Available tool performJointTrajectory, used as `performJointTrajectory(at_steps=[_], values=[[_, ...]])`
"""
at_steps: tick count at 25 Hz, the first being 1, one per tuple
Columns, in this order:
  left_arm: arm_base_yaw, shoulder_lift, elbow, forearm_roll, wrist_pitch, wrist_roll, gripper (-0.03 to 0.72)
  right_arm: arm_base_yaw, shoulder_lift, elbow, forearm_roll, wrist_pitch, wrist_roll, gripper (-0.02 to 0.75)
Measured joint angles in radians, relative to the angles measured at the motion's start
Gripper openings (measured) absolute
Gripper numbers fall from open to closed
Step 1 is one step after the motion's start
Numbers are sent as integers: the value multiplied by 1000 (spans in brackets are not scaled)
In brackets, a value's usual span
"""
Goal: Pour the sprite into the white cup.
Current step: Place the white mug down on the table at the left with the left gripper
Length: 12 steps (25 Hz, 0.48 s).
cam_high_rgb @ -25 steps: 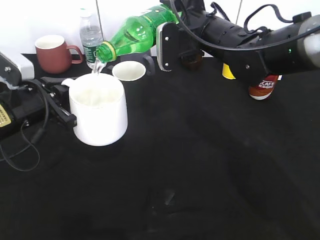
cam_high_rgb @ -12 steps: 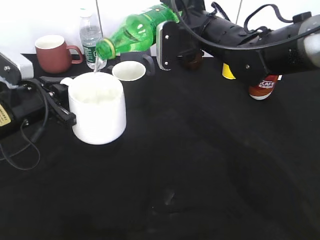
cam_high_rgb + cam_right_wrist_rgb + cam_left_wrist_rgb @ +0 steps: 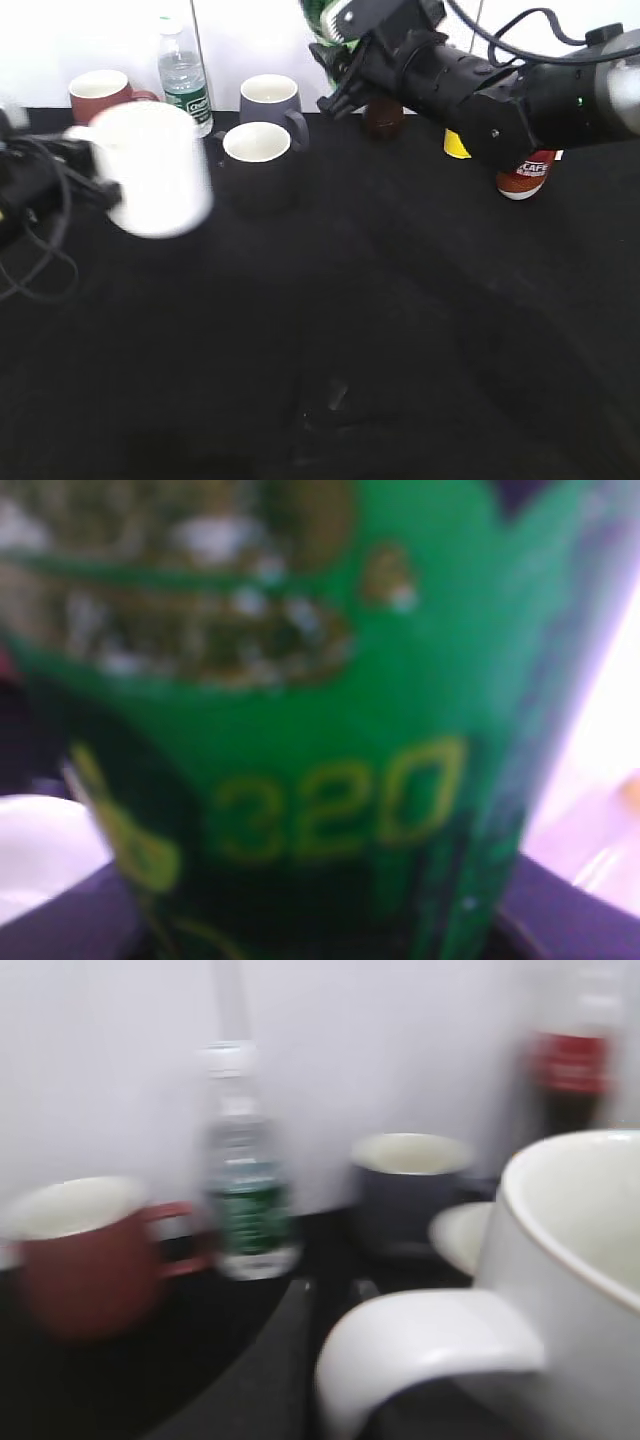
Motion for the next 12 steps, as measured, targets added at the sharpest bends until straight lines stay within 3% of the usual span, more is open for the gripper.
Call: performJointTrajectory(at_steps=[6,12], values=[[179,201,-225,-39,0,-16,65,0,0,0,0,15,162,377],[182,532,-573,29,0,-56,65,0,0,-1,1,44,166,376]])
